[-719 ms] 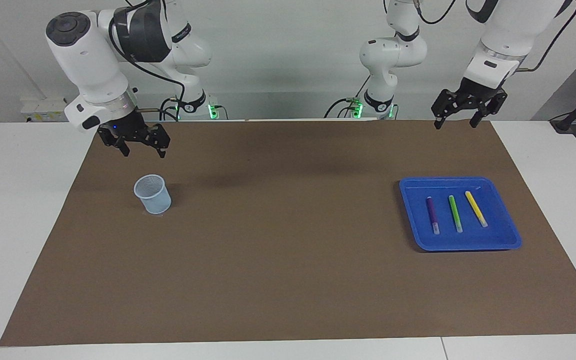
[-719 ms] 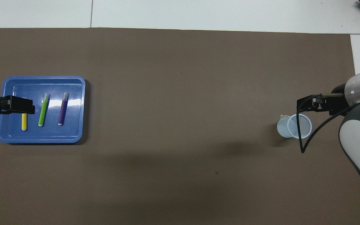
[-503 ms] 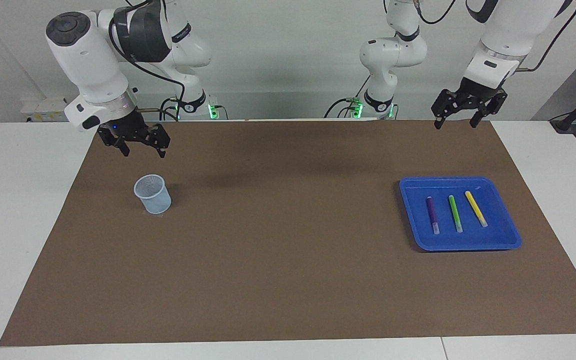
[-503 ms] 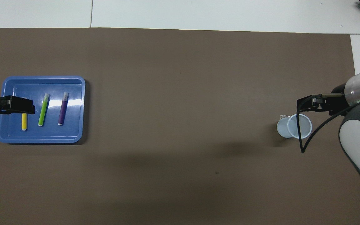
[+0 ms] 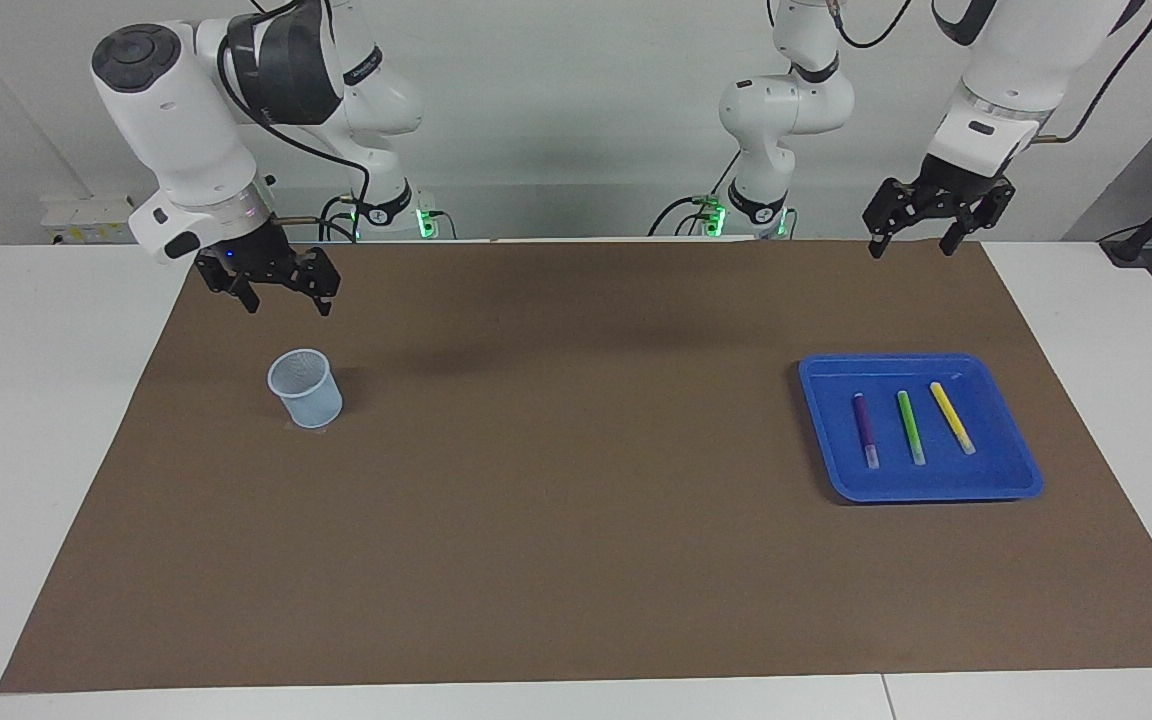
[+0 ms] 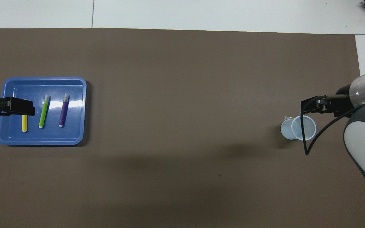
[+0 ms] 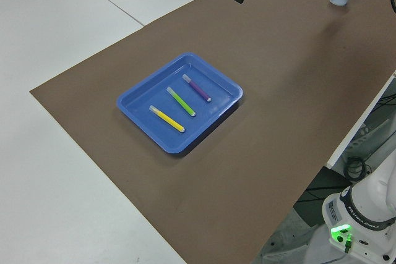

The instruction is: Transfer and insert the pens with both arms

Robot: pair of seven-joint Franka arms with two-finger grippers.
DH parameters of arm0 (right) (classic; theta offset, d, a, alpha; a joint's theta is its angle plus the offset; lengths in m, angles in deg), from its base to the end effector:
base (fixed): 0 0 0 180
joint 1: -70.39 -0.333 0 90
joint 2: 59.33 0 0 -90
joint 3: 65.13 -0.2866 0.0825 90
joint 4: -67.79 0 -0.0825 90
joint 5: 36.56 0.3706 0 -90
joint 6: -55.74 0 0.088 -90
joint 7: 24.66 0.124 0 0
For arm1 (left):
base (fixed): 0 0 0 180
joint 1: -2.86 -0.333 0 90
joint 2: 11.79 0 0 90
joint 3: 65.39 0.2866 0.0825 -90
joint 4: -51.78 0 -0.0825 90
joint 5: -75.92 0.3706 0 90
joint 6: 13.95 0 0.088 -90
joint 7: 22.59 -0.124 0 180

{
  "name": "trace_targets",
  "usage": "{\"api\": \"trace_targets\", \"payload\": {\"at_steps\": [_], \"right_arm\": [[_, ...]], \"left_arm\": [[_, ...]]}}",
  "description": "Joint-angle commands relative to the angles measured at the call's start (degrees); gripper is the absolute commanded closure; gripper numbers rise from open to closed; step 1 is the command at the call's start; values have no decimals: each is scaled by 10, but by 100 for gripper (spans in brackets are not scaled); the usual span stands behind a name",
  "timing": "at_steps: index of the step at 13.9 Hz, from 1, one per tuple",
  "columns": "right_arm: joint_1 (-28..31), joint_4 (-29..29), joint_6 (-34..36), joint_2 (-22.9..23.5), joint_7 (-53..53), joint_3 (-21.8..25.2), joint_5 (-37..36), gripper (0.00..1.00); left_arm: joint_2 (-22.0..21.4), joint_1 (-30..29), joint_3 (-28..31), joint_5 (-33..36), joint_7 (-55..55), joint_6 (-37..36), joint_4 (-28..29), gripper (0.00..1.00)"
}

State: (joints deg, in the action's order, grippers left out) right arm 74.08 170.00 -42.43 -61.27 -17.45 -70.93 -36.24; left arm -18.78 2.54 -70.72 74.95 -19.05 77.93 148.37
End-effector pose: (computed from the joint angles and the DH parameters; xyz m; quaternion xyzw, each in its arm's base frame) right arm 0.5351 0.0209 0.5101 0.9988 -0.0450 -0.0184 0.0005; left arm 0.5077 -0.0491 0.5919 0.9997 -0.0125 0.0194 0.0043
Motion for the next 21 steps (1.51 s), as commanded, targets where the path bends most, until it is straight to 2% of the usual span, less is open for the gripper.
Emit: {"api": "trace_targets", "payload": {"at_steps": [1, 13, 21], "right_arm": [[7, 0, -4, -3, -7, -4, -1, 0], [7, 0, -3, -3, -7, -4, -1, 0], [7, 0, -3, -3, -7, -4, -2, 0]], "left_arm": [[-6, -6, -2, 5, -6, 2, 1, 0], [-8, -5, -3, 5, 1, 3, 6, 0], [-36, -30, 4, 5, -14, 61, 95, 0]]}}
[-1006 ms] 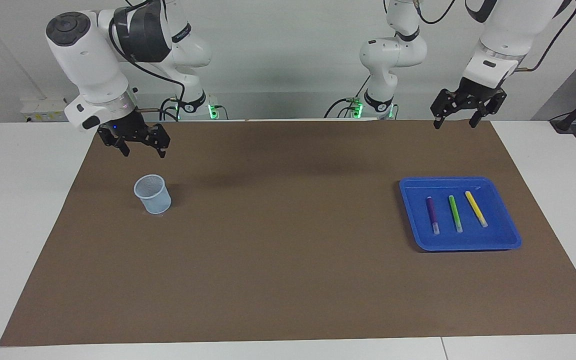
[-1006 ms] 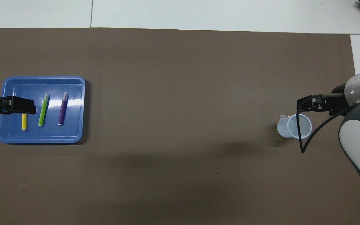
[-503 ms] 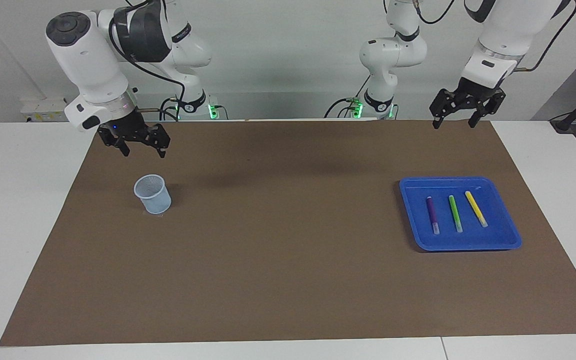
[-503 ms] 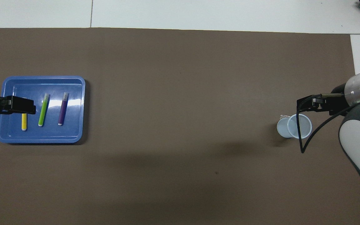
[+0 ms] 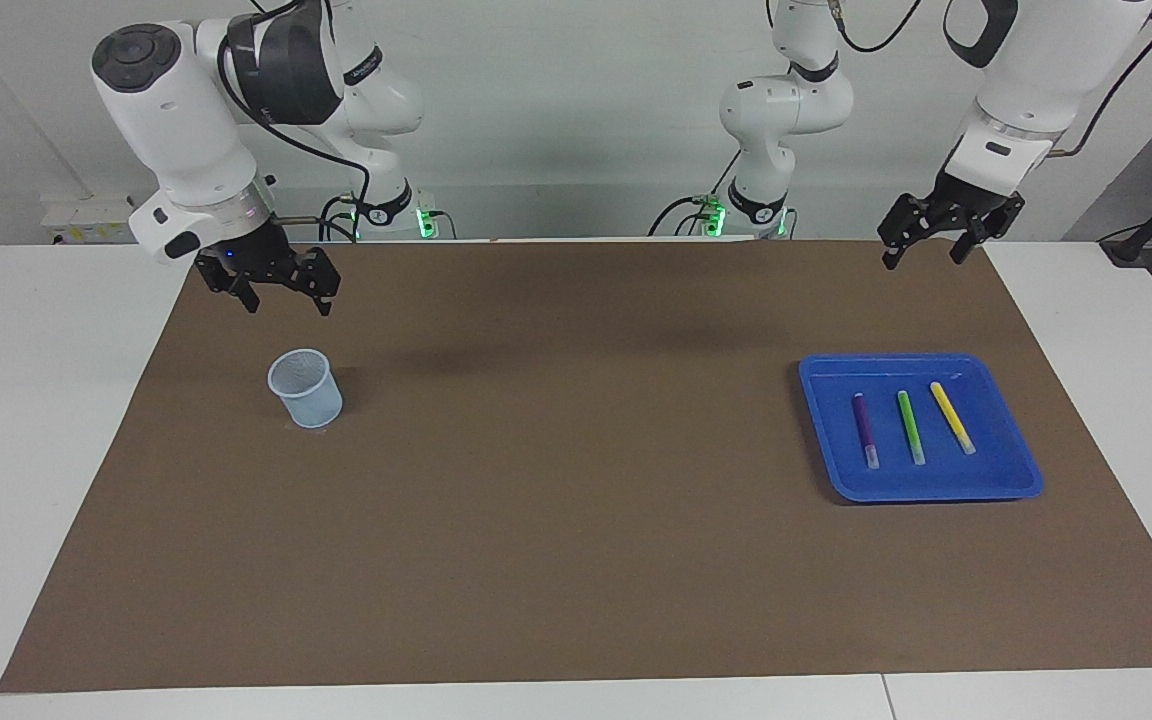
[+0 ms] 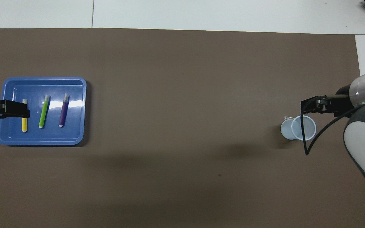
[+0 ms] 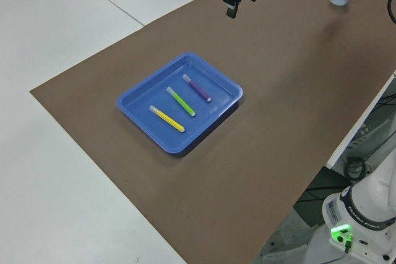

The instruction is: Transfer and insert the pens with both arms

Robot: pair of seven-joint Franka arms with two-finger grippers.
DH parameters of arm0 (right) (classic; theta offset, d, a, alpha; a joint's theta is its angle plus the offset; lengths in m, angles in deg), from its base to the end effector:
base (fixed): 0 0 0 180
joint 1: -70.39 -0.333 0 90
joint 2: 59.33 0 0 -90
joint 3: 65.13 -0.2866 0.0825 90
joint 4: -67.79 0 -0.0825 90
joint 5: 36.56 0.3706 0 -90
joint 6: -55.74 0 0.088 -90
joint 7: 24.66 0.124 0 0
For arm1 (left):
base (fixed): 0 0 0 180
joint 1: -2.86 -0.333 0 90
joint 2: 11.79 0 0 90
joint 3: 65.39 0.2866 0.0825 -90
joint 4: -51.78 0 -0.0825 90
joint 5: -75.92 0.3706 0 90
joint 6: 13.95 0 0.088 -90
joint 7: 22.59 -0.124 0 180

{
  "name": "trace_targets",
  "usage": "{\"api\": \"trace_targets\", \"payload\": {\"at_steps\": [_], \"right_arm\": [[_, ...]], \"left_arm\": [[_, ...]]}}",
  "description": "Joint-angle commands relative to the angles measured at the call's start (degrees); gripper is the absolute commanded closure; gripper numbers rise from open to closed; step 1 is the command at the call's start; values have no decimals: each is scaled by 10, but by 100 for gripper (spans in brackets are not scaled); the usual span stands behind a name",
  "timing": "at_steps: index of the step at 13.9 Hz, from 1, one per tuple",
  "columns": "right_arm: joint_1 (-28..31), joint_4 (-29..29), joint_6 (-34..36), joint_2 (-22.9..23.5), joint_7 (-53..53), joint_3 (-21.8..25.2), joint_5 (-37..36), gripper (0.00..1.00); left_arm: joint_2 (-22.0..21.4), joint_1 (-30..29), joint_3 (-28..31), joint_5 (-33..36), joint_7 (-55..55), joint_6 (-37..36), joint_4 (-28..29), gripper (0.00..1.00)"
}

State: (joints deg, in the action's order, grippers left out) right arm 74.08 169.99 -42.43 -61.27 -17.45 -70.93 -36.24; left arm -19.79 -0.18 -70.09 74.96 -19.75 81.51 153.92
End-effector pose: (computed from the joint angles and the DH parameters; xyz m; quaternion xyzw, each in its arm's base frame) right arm 0.5352 0.0209 0.5102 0.9988 -0.0450 -0.0183 0.0004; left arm 0.5080 -0.0189 0.5616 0.9999 0.0113 0.0112 0.0031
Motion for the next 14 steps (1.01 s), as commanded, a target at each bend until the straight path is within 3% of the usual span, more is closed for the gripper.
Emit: {"api": "trace_targets", "payload": {"at_steps": [1, 7, 14], "right_arm": [[7, 0, -3, -3, -7, -4, -1, 0], [7, 0, -4, -3, -7, -4, -2, 0], [7, 0, -3, -3, -7, -4, -1, 0]], "left_arm": [[-26, -3, -2, 5, -7, 27, 40, 0], [-24, -3, -1, 5, -21, 97, 101, 0], [-24, -2, -2, 5, -20, 95, 100, 0]]}}
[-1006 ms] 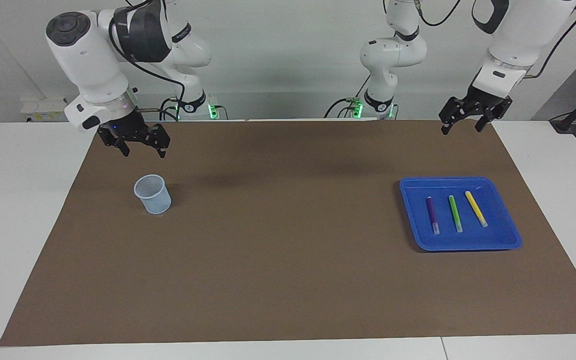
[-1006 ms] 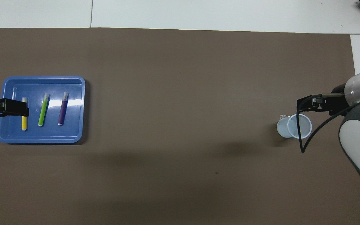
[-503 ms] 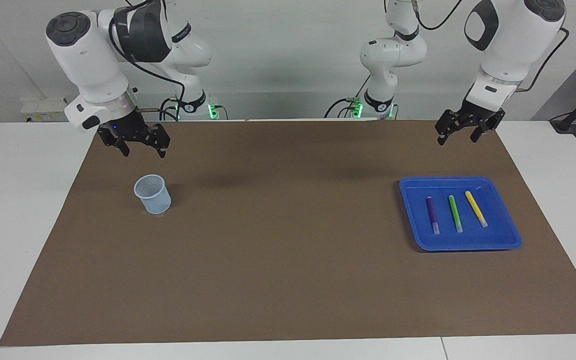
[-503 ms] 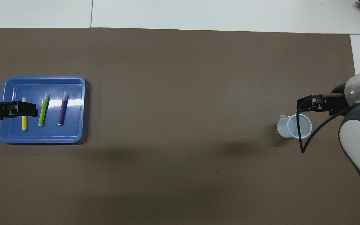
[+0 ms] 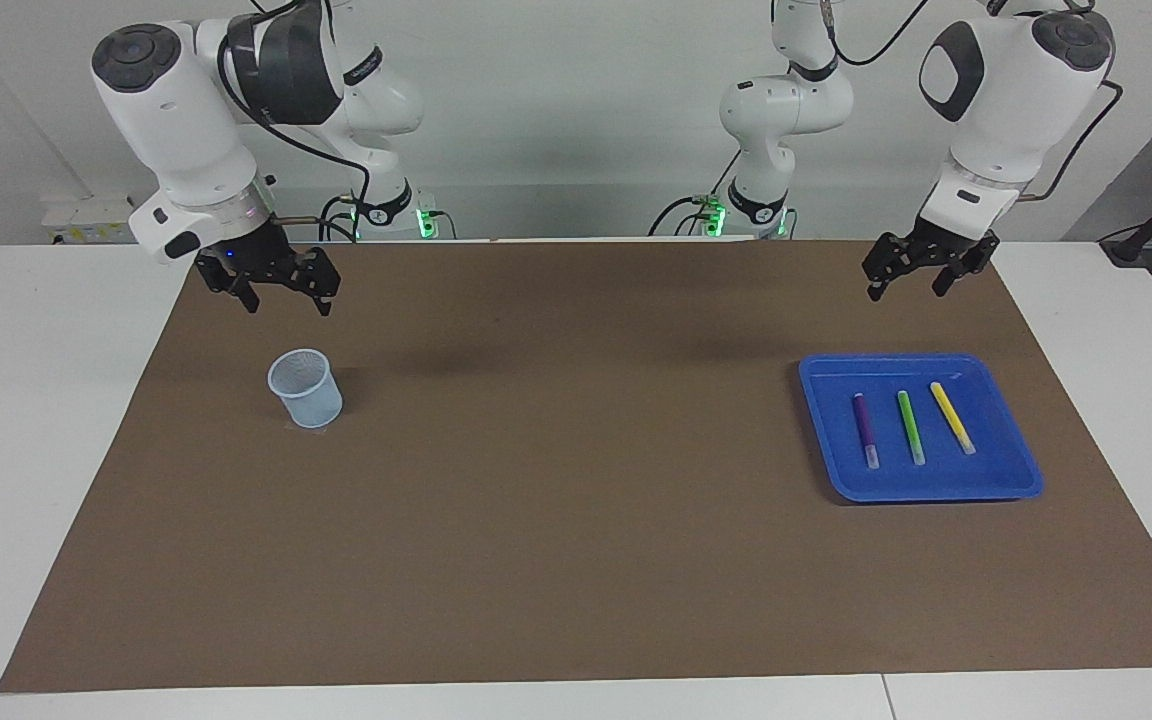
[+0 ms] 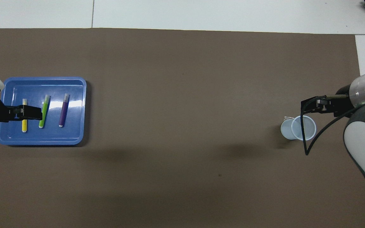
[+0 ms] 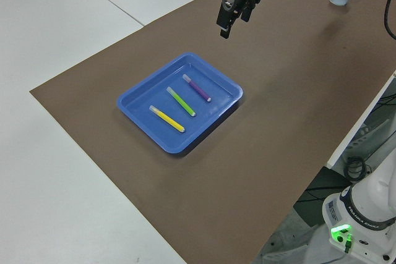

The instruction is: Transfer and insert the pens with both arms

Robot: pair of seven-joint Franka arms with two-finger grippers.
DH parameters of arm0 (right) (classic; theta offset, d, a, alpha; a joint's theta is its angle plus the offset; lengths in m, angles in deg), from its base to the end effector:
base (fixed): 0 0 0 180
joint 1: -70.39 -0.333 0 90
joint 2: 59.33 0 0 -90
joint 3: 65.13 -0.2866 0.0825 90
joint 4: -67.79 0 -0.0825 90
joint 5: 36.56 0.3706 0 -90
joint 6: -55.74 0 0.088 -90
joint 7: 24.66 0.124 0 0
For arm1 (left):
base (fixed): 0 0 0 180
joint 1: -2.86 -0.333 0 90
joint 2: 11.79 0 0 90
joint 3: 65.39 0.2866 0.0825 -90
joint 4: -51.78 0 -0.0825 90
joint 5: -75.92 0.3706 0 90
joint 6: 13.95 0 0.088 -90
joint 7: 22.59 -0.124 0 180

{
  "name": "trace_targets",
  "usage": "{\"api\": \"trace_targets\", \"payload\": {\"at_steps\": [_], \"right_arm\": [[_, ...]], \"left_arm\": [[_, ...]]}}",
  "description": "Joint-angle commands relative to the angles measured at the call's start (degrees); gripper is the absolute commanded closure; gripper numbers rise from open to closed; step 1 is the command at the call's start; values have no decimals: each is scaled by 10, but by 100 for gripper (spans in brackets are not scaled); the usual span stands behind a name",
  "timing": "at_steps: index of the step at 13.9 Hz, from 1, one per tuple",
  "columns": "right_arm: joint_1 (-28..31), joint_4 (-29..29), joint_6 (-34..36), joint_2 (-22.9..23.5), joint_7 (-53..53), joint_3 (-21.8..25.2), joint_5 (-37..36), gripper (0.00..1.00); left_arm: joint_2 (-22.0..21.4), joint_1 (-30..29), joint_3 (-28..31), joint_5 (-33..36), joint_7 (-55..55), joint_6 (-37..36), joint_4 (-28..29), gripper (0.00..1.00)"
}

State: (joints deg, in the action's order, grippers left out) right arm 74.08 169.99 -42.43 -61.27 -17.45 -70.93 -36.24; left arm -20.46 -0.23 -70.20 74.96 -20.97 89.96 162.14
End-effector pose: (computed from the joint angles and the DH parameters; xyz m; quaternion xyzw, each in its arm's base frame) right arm 0.5352 0.0209 0.5102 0.9988 -0.0450 -0.0183 0.0004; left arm 0.5105 -0.0188 0.5137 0.9998 0.0013 0.0191 0.0024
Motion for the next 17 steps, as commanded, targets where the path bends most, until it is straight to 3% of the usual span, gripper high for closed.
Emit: {"api": "trace_targets", "payload": {"at_steps": [1, 17], "right_arm": [[7, 0, -3, -3, -7, -4, -1, 0], [-1, 1, -4, -6, -11, -6, -1, 0]], "left_arm": [[-17, -1, -1, 5, -8, 9, 16, 0], [-2, 2, -1, 5, -6, -63, -67, 0]]}}
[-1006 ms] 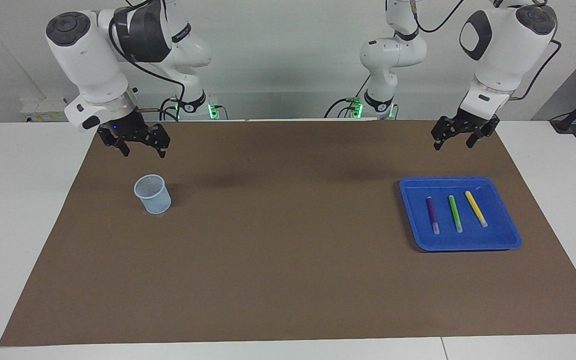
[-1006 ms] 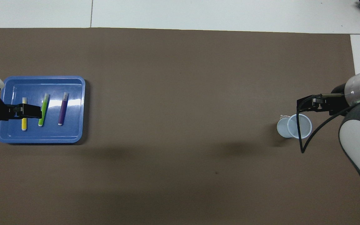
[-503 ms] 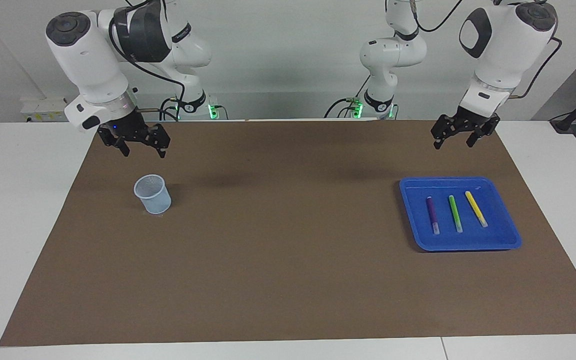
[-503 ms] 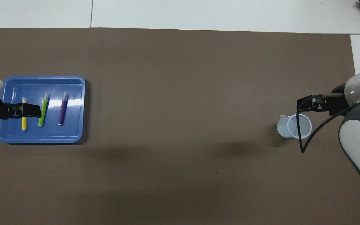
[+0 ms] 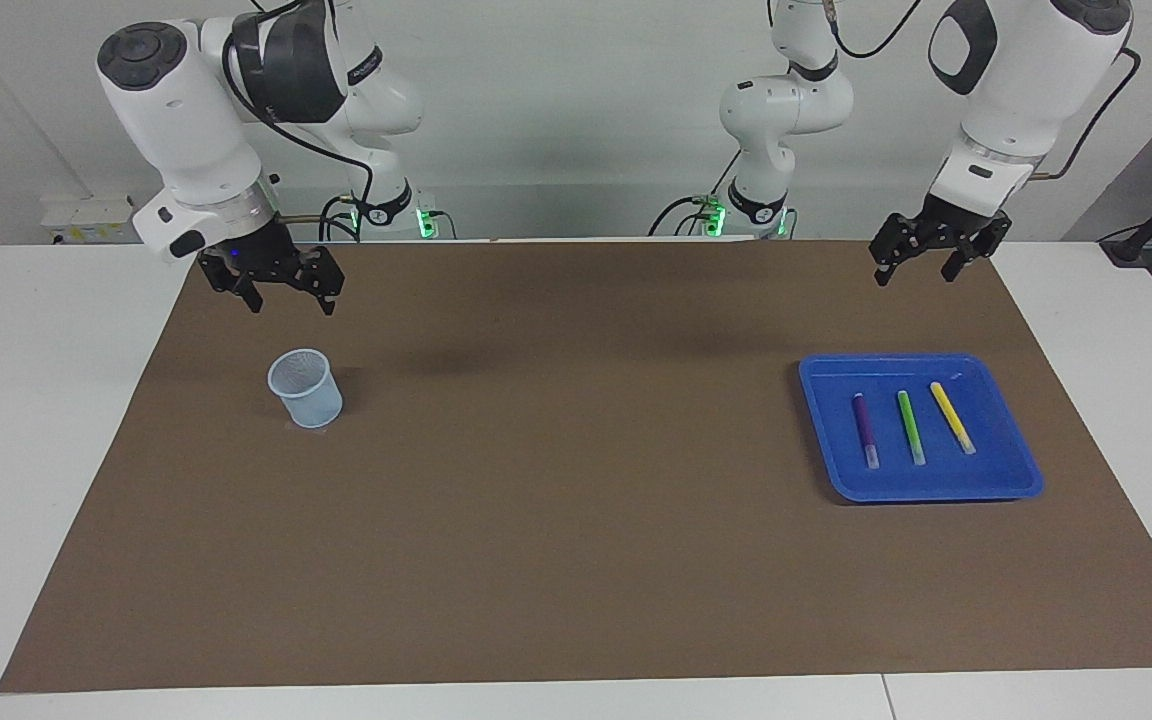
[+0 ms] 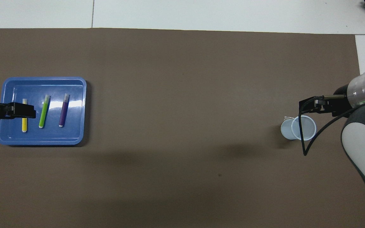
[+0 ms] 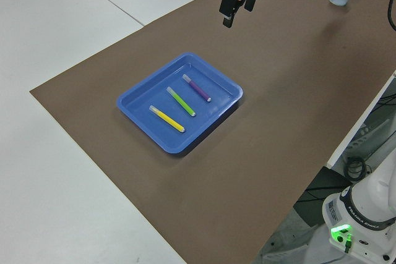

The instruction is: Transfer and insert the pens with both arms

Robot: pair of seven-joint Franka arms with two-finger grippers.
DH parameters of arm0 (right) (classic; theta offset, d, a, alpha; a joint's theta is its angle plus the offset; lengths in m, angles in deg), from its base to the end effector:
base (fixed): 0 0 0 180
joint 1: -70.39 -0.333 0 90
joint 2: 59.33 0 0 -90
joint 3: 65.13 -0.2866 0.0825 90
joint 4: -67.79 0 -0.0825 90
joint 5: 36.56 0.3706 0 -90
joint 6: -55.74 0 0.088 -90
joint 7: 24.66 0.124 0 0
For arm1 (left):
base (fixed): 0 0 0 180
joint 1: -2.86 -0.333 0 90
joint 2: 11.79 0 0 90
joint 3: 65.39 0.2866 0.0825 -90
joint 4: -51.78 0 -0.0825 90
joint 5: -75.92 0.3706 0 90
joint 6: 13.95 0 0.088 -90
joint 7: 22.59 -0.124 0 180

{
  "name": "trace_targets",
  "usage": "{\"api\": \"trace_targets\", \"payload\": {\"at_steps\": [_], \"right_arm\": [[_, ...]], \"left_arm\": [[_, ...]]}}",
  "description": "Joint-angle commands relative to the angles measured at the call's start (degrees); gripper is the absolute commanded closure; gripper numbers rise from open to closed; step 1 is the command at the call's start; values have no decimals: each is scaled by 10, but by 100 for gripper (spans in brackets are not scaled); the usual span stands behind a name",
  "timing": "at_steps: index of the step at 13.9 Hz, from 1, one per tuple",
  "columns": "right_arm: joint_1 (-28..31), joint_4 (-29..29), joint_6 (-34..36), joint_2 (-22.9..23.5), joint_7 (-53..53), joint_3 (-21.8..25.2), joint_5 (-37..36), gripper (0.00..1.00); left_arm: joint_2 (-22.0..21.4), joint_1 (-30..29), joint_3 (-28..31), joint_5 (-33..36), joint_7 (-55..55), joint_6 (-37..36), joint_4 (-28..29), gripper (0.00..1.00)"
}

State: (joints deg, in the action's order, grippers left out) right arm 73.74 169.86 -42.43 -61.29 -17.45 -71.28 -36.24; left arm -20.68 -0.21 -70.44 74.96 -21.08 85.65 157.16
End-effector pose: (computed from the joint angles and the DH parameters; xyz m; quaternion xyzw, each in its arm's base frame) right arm 0.5351 0.0274 0.5114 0.9991 -0.0390 -0.0170 0.0006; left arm 0.5091 -0.0218 0.5496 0.9996 -0.0026 0.0268 0.0023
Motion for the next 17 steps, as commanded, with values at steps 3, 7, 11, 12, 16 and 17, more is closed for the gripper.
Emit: {"api": "trace_targets", "payload": {"at_steps": [3, 7, 11, 12, 16, 17], "right_arm": [[3, 2, -4, -7, -10, -3, 15, 0], [0, 2, -5, -7, -9, -4, 37, 0], [-8, 2, -20, -5, -10, -4, 43, 0], [-8, 2, -25, -5, -9, -4, 43, 0], [-9, 2, -52, -1, -5, -4, 97, 0], [-9, 2, -57, -1, -4, -12, 101, 0]], "left_arm": [[0, 4, 1, 5, -5, -26, -25, 0], [0, 4, 1, 5, -5, -28, -29, 0], [-3, 3, 1, 4, -6, -24, -16, 0], [-3, 2, 1, 4, -6, -24, -10, 0], [0, 3, 1, 0, -8, 28, 31, 0], [0, 2, 1, -7, -8, 53, 49, 0]]}}
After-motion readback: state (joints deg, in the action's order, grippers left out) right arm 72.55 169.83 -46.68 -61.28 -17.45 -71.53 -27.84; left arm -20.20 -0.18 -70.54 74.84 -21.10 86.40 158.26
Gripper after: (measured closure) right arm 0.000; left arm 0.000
